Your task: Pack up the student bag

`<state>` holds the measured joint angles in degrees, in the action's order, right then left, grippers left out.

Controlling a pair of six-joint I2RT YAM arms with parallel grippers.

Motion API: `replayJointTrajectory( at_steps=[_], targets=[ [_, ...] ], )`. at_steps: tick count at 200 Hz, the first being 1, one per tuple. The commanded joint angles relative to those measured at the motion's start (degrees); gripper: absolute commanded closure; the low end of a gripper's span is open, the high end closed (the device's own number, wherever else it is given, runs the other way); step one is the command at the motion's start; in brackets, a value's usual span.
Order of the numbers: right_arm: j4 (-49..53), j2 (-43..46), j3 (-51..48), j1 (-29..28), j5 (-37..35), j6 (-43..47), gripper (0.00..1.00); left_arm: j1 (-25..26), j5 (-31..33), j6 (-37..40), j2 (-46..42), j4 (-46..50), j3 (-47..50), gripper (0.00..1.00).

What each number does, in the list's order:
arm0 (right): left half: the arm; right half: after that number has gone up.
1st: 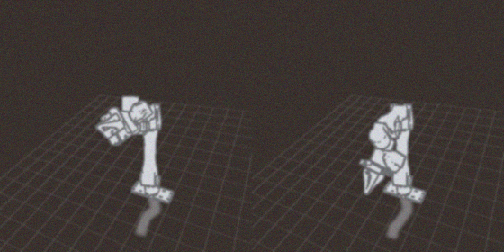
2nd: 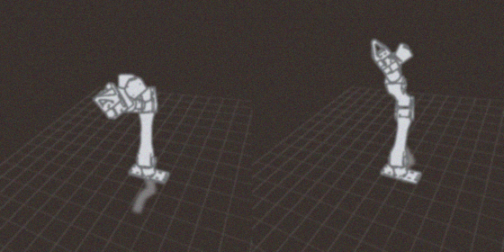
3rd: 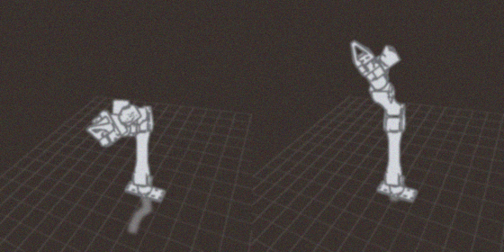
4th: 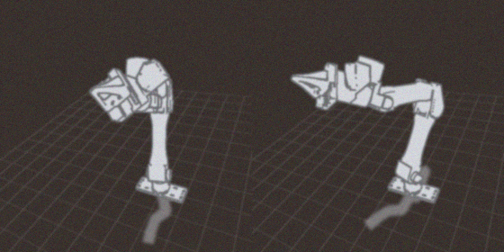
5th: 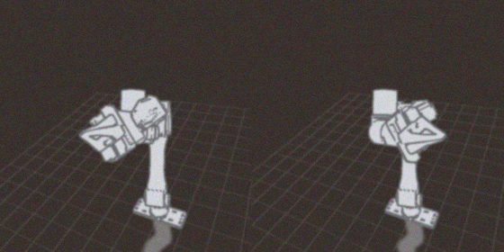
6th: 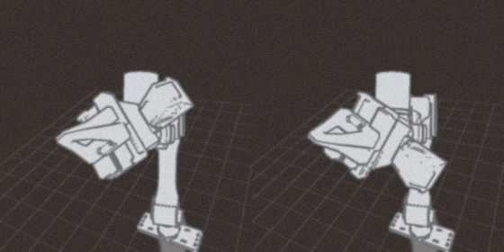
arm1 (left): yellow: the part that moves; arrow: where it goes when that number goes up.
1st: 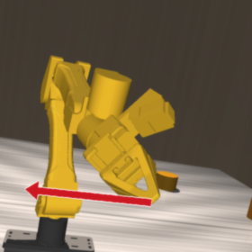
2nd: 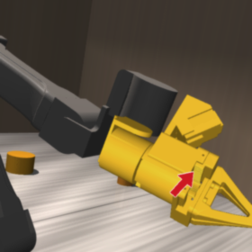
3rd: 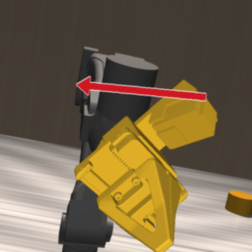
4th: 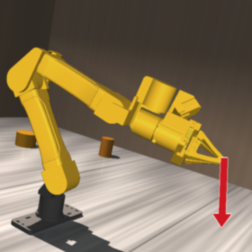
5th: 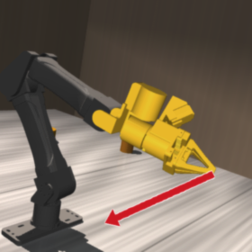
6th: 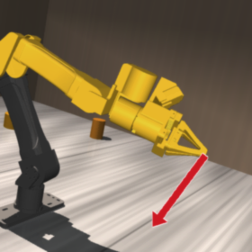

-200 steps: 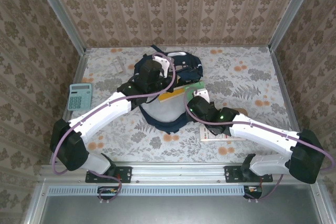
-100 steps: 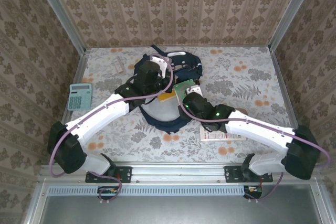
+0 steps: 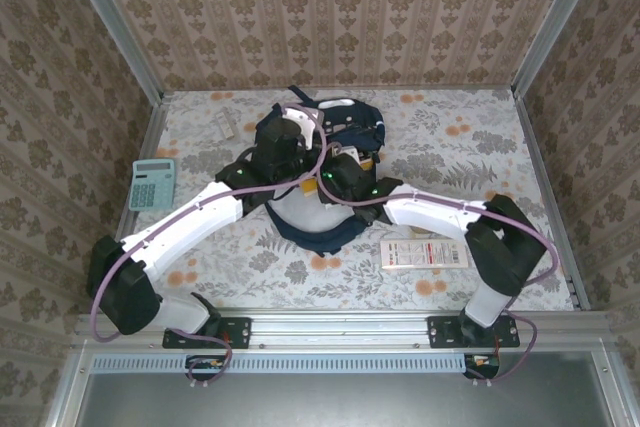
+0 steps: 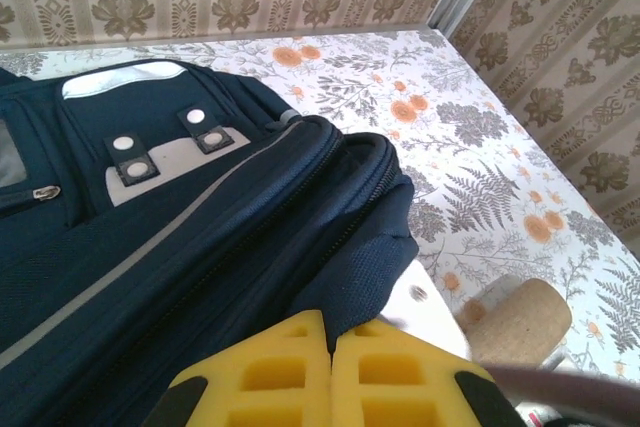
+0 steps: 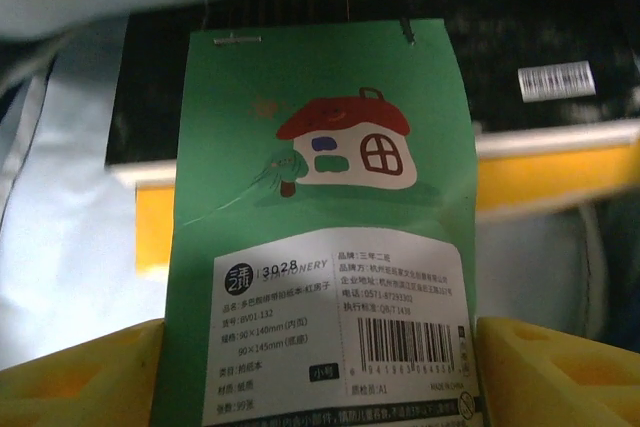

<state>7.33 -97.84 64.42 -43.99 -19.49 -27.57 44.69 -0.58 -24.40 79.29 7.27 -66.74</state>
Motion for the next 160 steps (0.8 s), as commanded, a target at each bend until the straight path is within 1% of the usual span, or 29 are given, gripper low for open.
replayJointTrajectory(
  at_steps=[1,20,29,42,48,71,103,117,121,124,139,150,160],
  targets=[
    [-4.5,-4.9,4.7,1.4,-1.0,1.3,0.22,1.1,-1.6,-0.6,-3.1,-5.7,-1.2,0.99],
    [-4.3,-6.7,5.9,1.7,-0.6,1.6,0.17,1.1,-1.4,-0.6,-3.0,-5.4,-1.4,0.99],
    [-5.4,-5.9,4.6,1.6,0.1,1.2,0.14,1.1,-1.3,-0.5,-2.9,-5.2,-1.4,0.99],
    [-7.0,-3.5,1.7,1.3,0.4,0.4,0.06,1.1,-0.9,-0.4,-2.8,-5.0,-1.4,0.99],
    [-7.6,-2.1,0.1,1.3,0.7,0.1,0.05,1.1,-0.8,-0.5,-2.7,-5.1,-1.4,0.99],
    [-9.1,3.5,-5.6,1.3,1.3,-1.5,0.04,0.9,-0.7,-0.6,-2.1,-4.6,-1.7,0.99],
    [-12.9,10.6,-14.9,1.3,4.1,-5.3,0.08,0.4,0.2,-0.8,-1.9,-4.4,-1.6,0.99],
    [-14.8,12.3,-18.2,1.3,5.8,-7.5,0.15,0.3,0.6,-0.9,-2.0,-4.4,-1.5,0.99],
    [-15.3,12.5,-18.8,1.3,6.5,-8.1,0.18,0.3,0.6,-0.9,-2.0,-4.3,-1.4,1.0],
    [-15.6,12.6,-19.4,1.3,7.0,-8.5,0.23,0.3,0.6,-0.9,-2.1,-4.4,-1.4,0.99],
    [-16.7,12.0,-20.9,1.3,8.7,-11.2,0.55,0.3,0.4,-1.0,-2.0,-4.5,-1.4,0.99],
    [-17.3,10.7,-21.3,1.3,9.4,-12.7,0.77,0.2,0.2,-1.1,-2.0,-4.5,-1.4,0.99],
    [-17.6,9.3,-21.3,1.3,9.3,-13.9,0.92,0.2,0.1,-1.2,-2.0,-4.5,-1.5,0.99]
  ],
)
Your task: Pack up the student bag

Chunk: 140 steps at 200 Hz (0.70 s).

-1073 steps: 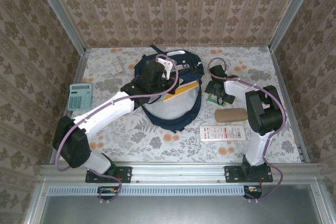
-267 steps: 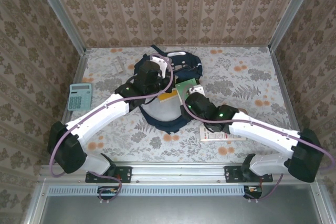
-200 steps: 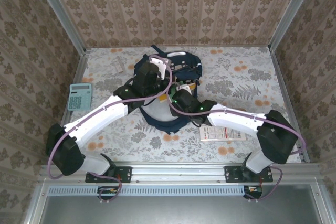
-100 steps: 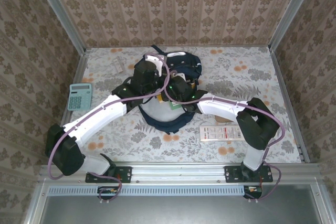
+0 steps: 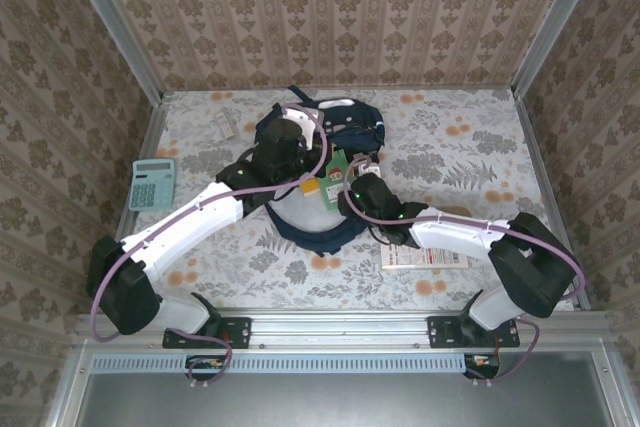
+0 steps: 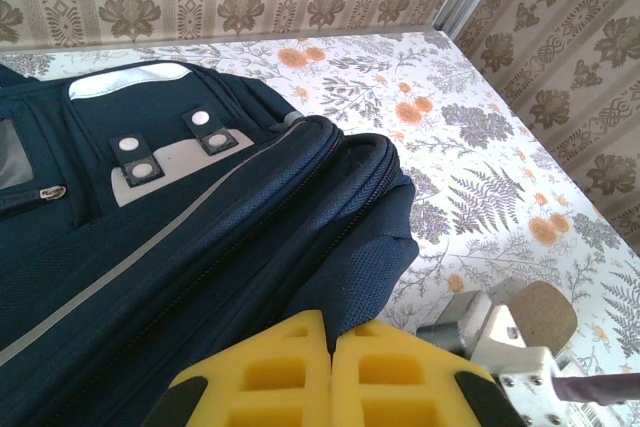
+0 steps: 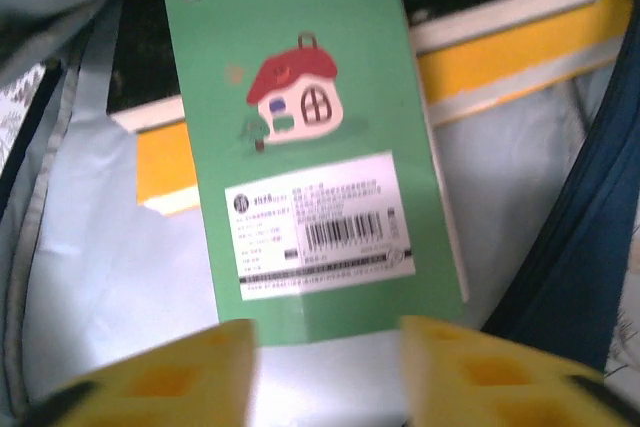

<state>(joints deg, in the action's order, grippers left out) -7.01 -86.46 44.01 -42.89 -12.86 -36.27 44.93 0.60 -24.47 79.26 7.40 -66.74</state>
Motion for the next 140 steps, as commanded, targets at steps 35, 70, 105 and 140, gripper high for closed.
replayJointTrajectory(
  at_steps=[35,70,105,140],
  targets=[
    [-4.2,-7.5,-0.2,0.4,2.8,-9.8,1.0,0.2,-1.0,-0.9,-2.2,-4.6,-1.4,0.99],
    [-2.5,-11.3,-0.3,0.5,1.3,-15.8,1.0,0.1,-1.3,-1.1,-2.1,-4.6,-1.4,0.99],
    [-5.3,-14.2,0.3,0.9,1.5,-16.7,1.0,0.1,-1.5,-1.1,-1.7,-4.7,-1.5,0.99],
    [-15.2,-18.3,0.5,2.1,2.1,-17.2,1.0,0.1,-1.8,-1.1,-1.7,-4.8,-1.5,0.99]
  ],
)
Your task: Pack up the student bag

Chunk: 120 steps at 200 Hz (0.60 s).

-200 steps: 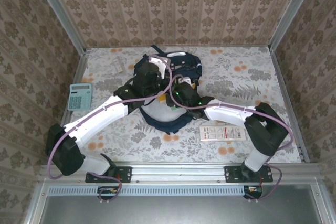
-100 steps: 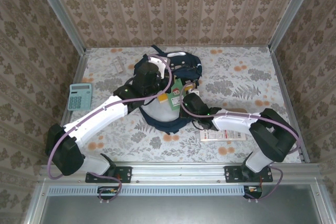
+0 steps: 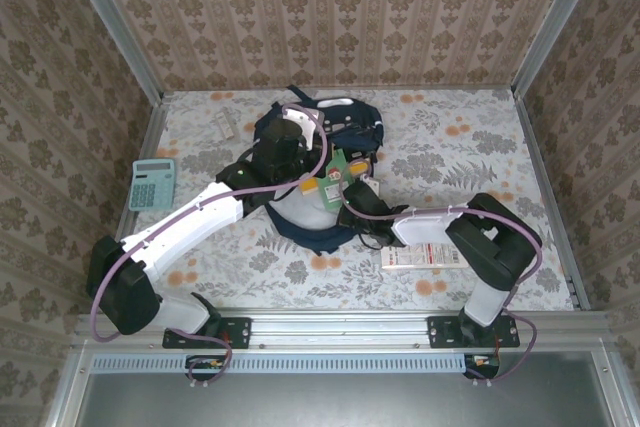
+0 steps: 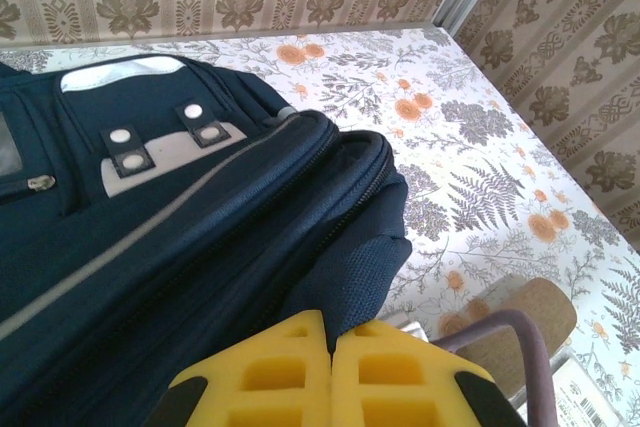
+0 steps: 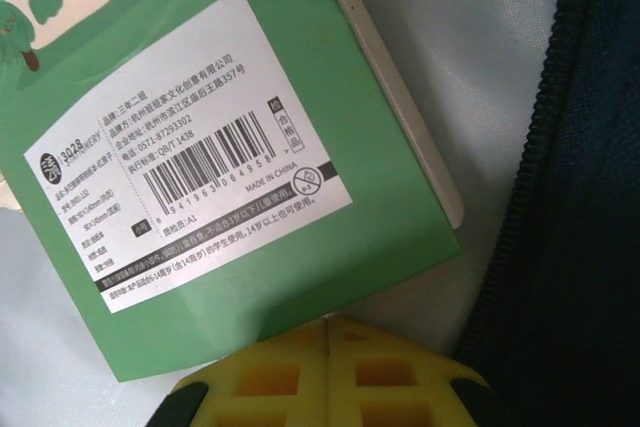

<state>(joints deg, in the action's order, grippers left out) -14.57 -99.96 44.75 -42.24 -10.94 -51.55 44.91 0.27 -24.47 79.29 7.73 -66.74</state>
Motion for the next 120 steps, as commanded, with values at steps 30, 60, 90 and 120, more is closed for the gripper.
replayJointTrajectory(
  at_steps=[30,60,90,120],
  targets=[
    [-19.0,-5.8,-1.8,1.6,-0.8,-2.5,1.0,0.2,-1.8,-1.1,-1.6,-5.3,-1.5,0.99],
    [-25.4,-6.3,-1.5,1.5,-2.3,-2.8,1.0,0.2,-2.3,-1.3,-1.3,-5.3,-1.7,0.99],
    [-30.2,-7.2,-0.5,1.6,-3.8,-3.2,1.0,0.3,-2.4,-1.3,-0.9,-5.4,-1.7,0.99],
    [-30.5,-9.6,4.0,2.3,-3.4,-3.8,1.0,0.3,-3.2,-1.5,-0.3,-5.3,-2.1,0.99]
  ],
)
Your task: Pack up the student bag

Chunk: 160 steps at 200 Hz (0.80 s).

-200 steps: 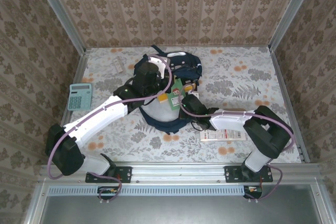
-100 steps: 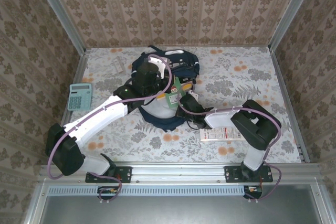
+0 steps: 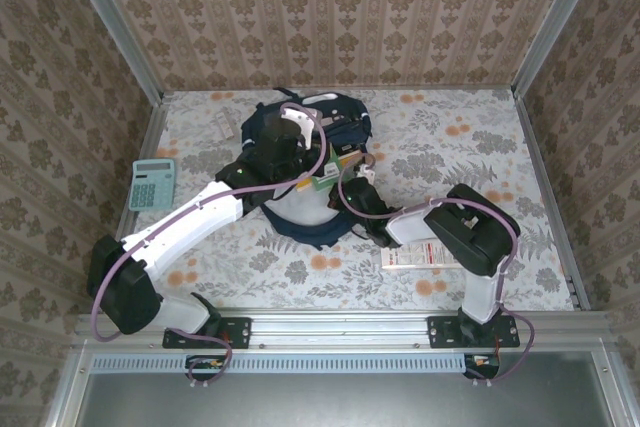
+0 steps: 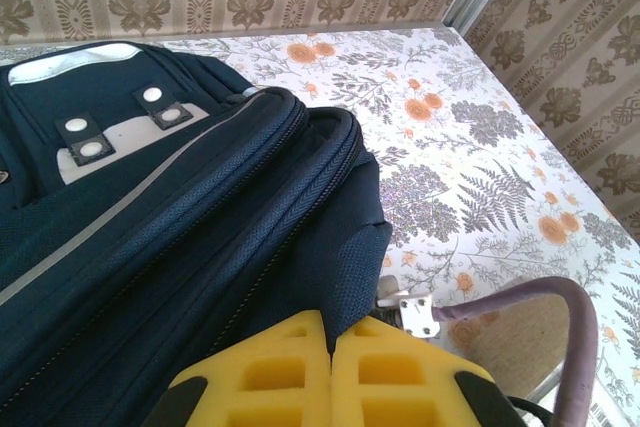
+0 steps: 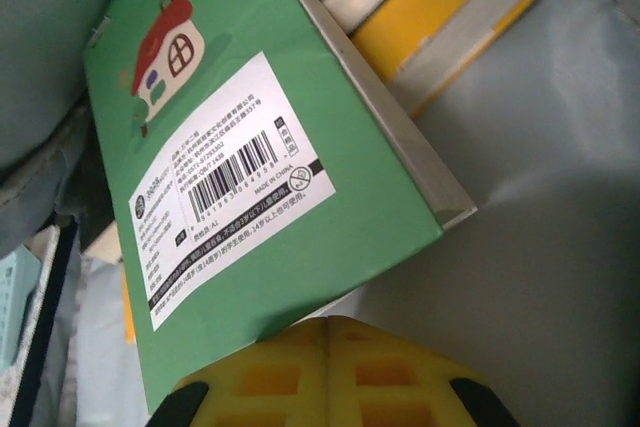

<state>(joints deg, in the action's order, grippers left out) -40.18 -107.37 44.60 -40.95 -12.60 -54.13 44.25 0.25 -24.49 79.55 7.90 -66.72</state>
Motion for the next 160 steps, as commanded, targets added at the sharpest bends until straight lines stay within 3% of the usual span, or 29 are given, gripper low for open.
replayJointTrajectory(
  at_steps=[1,49,85,133,160],
  targets=[
    [-4.9,-2.3,4.2,1.1,-1.7,-1.2,1.0,0.9,-3.2,-1.5,-0.6,-5.4,-2.1,0.99],
    [-8.5,-7.4,9.1,5.1,4.6,-6.6,0.95,0.9,-3.2,-1.4,-0.3,-5.3,-2.1,0.99],
    [-7.9,-5.5,5.7,5.1,7.5,-6.3,0.89,0.8,-2.7,-1.2,-0.4,-4.9,-2.3,0.99],
    [1.1,6.7,-3.2,4.2,7.0,-2.1,0.6,0.7,-2.2,-1.0,0.0,-4.3,-2.5,0.99],
    [9.7,15.5,-7.9,3.1,5.1,-0.6,0.5,0.7,-1.6,-0.7,0.2,-3.8,-2.6,0.99]
  ],
)
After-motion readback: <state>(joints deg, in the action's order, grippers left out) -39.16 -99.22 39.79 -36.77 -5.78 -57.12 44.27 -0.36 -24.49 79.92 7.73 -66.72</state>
